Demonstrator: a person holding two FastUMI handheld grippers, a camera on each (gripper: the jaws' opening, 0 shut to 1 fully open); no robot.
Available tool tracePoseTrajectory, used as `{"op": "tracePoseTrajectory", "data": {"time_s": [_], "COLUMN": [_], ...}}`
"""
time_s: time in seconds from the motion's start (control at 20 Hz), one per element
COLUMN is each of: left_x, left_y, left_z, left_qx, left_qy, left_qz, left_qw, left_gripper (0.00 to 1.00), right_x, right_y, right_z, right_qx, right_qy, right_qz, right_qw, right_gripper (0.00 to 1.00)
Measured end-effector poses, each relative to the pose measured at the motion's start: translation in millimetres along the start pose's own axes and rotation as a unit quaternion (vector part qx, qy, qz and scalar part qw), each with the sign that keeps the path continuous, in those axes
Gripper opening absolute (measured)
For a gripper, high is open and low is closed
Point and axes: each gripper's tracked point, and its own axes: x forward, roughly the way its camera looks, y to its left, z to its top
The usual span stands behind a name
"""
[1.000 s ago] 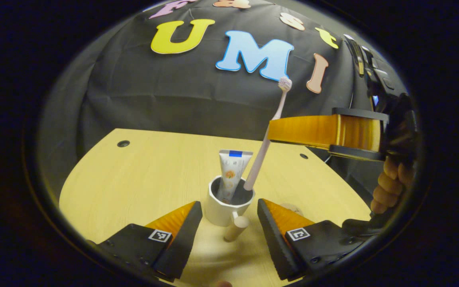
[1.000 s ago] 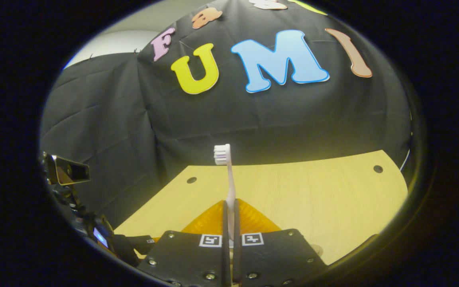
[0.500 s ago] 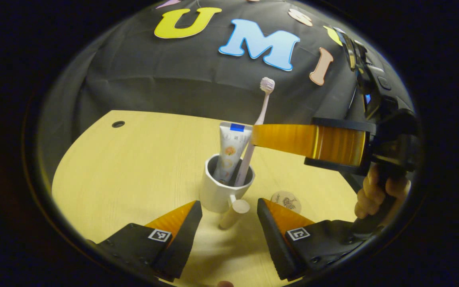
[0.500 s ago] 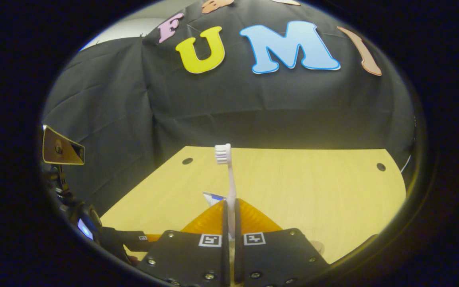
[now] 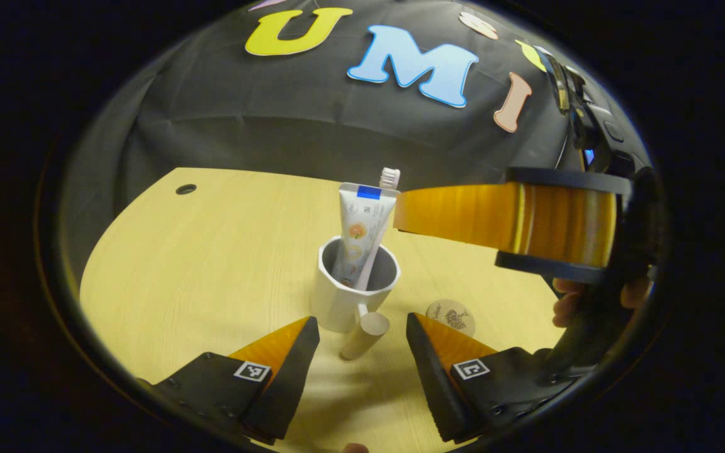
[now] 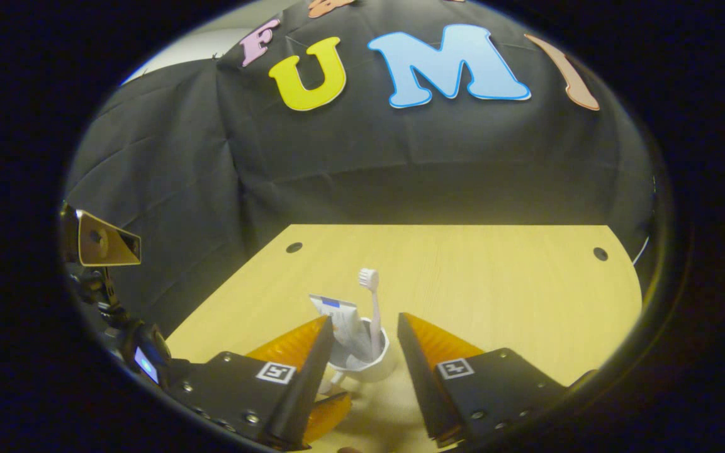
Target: Put the toothbrush and toothpaste on the desktop into the cup, then pick up the cup and place it on the coaster on the desktop.
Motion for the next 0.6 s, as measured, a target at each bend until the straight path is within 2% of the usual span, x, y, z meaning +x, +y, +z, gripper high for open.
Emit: {"op": "tracePoseTrajectory", "data": {"time_s": [0.1,0.35,0.6], "left_x": [2,10,23], "left_y": [0,-1,0], "left_z": [0,-4,-7], "left_qx": [0.0,-0.004,-0.007], "left_qy": [0.003,0.025,0.064], "left_qz": [0.006,0.021,0.041], "left_qw": [1.0,0.999,0.997], "left_gripper": [0.9,0.9,0.9], "right_x": [-7,-31,-64], "right_y": [-6,-28,-66], "right_z": [4,16,20], "right_qx": [0.003,0.017,0.0], "right_qy": [-0.008,-0.023,-0.039], "right_qz": [-0.01,-0.029,-0.076], "right_qw": [1.0,0.999,0.996], "right_gripper": [0.86,0.86,0.86]}}
